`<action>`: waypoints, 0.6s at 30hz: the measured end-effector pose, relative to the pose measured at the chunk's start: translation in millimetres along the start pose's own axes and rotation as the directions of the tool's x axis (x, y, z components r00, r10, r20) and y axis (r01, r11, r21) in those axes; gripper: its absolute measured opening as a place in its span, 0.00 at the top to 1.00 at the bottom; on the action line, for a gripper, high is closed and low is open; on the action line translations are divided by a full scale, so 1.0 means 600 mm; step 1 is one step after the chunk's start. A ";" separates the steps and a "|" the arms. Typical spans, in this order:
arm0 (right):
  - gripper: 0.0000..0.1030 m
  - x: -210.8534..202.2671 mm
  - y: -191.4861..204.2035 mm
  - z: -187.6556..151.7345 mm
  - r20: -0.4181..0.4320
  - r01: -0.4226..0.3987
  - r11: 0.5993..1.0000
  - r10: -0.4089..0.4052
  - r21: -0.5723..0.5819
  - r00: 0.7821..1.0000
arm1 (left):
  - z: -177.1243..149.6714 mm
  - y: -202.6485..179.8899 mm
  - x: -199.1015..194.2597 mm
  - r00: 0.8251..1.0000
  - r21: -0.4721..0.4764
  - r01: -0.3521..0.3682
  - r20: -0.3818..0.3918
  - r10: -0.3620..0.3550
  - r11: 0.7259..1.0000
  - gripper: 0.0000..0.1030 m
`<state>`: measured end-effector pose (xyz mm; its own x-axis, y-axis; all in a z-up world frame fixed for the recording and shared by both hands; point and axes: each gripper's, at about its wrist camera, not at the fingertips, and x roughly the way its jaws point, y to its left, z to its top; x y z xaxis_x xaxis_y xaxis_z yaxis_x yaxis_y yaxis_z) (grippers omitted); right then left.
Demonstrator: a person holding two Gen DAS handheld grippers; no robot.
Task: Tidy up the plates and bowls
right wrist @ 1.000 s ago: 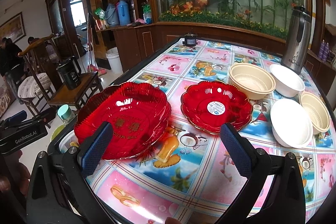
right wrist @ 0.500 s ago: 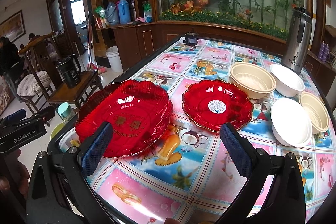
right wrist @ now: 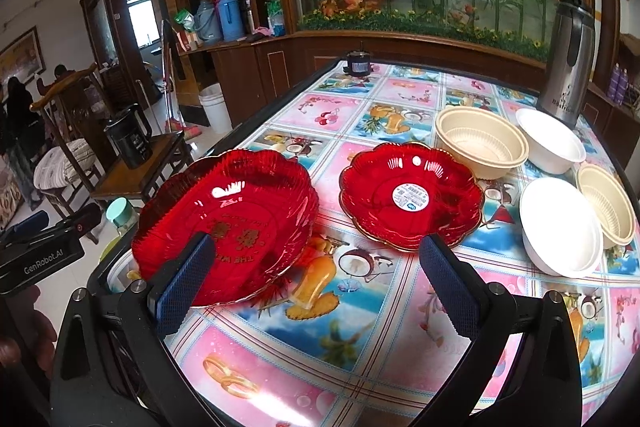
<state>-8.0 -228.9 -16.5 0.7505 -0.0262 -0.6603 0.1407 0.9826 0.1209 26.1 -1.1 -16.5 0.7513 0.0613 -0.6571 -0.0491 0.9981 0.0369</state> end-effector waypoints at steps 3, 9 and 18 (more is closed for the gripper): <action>0.00 0.010 -0.007 0.001 -0.026 -0.011 1.000 0.012 0.027 1.000 | 0.000 -0.007 0.008 1.000 0.010 -0.001 -0.011 0.001 1.000 0.00; 0.00 0.028 -0.010 0.006 -0.064 -0.016 0.998 0.019 0.054 0.998 | 0.002 -0.014 0.038 0.997 0.019 0.000 -0.072 0.002 1.000 0.00; 0.12 0.061 -0.024 0.007 -0.153 -0.035 0.985 0.061 0.168 0.986 | 0.002 -0.018 0.092 0.976 -0.003 0.026 -0.216 -0.026 1.000 0.00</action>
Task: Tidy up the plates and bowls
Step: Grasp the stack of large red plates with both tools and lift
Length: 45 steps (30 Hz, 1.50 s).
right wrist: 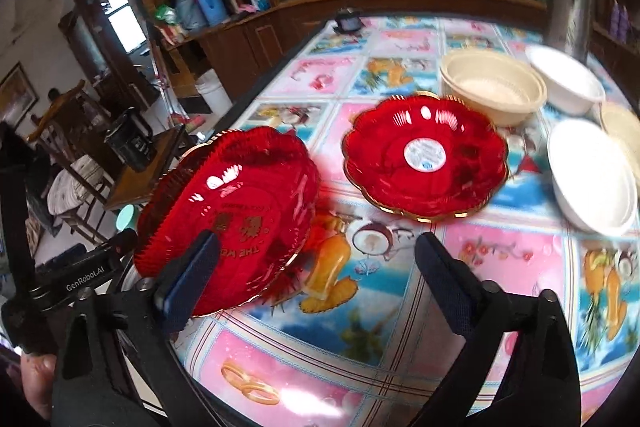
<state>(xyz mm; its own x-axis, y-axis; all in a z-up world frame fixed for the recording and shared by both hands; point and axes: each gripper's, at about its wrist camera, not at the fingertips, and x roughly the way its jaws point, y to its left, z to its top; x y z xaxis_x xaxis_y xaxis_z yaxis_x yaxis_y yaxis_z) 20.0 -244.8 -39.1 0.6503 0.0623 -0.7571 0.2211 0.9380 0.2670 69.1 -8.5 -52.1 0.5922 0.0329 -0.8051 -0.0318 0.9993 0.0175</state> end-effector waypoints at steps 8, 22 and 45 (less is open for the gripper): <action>0.34 0.058 0.013 0.004 -0.120 0.009 1.000 -0.008 0.012 0.993 | -0.001 -0.029 0.029 0.998 0.052 -0.010 -0.065 0.014 0.999 0.01; 0.38 0.121 0.015 0.020 -0.181 -0.015 0.997 0.028 0.069 0.983 | 0.008 -0.042 0.073 0.988 0.054 0.025 -0.153 -0.017 0.998 0.10; 0.87 0.106 0.017 0.005 -0.172 -0.060 0.995 0.074 0.082 0.982 | 0.001 -0.035 0.031 0.977 0.033 0.180 -0.122 -0.174 0.983 0.81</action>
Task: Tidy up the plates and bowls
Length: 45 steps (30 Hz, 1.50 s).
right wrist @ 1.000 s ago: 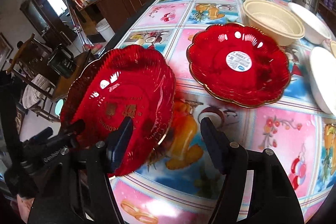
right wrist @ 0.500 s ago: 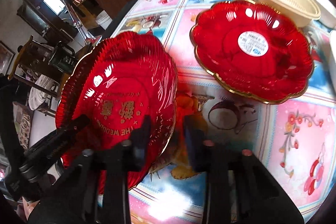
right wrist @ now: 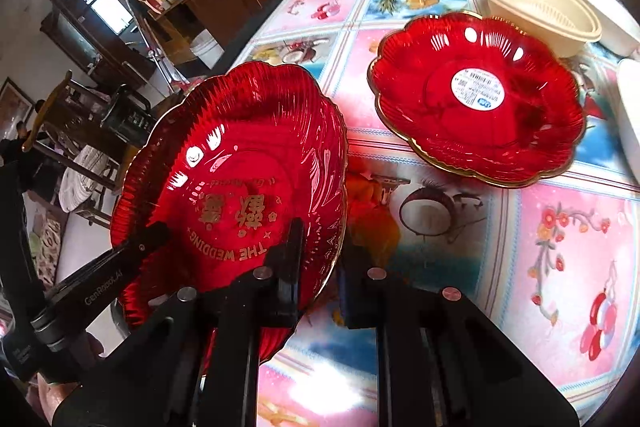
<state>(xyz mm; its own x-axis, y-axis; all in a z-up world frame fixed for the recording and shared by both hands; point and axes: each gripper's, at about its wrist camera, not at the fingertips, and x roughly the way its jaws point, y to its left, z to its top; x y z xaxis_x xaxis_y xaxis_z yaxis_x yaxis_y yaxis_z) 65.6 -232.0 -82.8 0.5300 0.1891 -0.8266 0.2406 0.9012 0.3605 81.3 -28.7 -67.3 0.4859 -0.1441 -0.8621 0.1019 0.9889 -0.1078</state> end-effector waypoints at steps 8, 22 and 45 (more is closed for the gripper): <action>0.86 -0.055 0.002 -0.032 0.024 -0.024 0.999 0.024 -0.026 0.999 | -0.035 -0.009 -0.064 0.999 0.041 -0.011 0.052 0.009 0.999 0.81; 0.86 -0.003 -0.031 -0.046 -0.043 0.009 1.000 -0.009 -0.007 0.999 | -0.048 -0.028 0.005 0.998 0.066 -0.051 -0.045 0.054 0.997 0.74; 0.78 -0.158 -0.157 -0.052 0.209 -0.177 0.982 0.160 0.067 0.965 | -0.068 -0.034 -0.161 0.983 0.084 -0.085 0.169 0.070 0.993 0.40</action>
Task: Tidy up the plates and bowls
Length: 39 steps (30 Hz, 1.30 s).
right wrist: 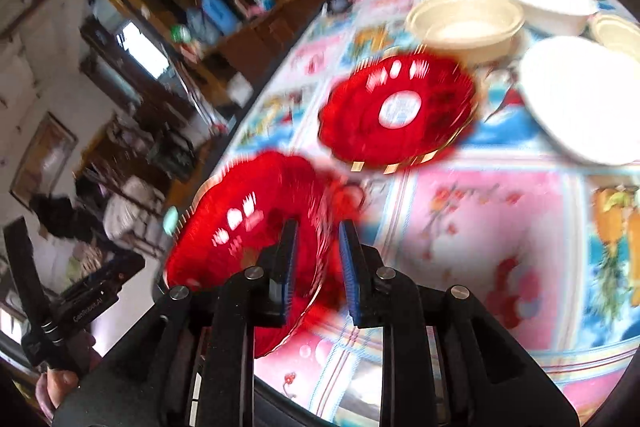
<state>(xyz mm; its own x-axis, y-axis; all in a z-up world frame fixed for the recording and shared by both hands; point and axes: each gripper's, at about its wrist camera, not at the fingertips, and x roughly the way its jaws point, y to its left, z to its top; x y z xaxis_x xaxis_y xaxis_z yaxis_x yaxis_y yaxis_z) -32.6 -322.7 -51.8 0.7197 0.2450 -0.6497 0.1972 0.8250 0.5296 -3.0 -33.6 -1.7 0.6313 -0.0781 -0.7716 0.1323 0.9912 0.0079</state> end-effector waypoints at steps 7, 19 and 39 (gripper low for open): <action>0.76 -0.028 -0.061 0.032 0.072 0.027 0.995 -0.034 0.095 0.997 | 0.018 -0.059 -0.010 0.990 -0.004 0.137 -0.019 -0.137 0.991 0.31; 0.76 0.014 -0.133 0.062 0.019 -0.072 0.962 0.069 0.265 0.997 | 0.121 -0.176 0.068 0.967 -0.021 0.184 -0.173 -0.185 0.983 0.30; 0.76 0.073 -0.181 0.121 -0.062 -0.005 0.932 0.030 0.361 0.998 | 0.212 -0.303 0.279 0.877 0.061 0.214 -0.451 -0.164 0.975 0.30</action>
<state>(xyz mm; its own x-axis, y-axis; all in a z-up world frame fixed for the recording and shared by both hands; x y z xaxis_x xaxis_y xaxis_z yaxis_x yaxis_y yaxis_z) 25.9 -438.6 -98.2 0.6822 0.3007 -0.6664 0.4208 0.5840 0.6942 175.8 -240.7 -51.6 0.1874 -0.1826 -0.9652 0.3109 0.9431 -0.1181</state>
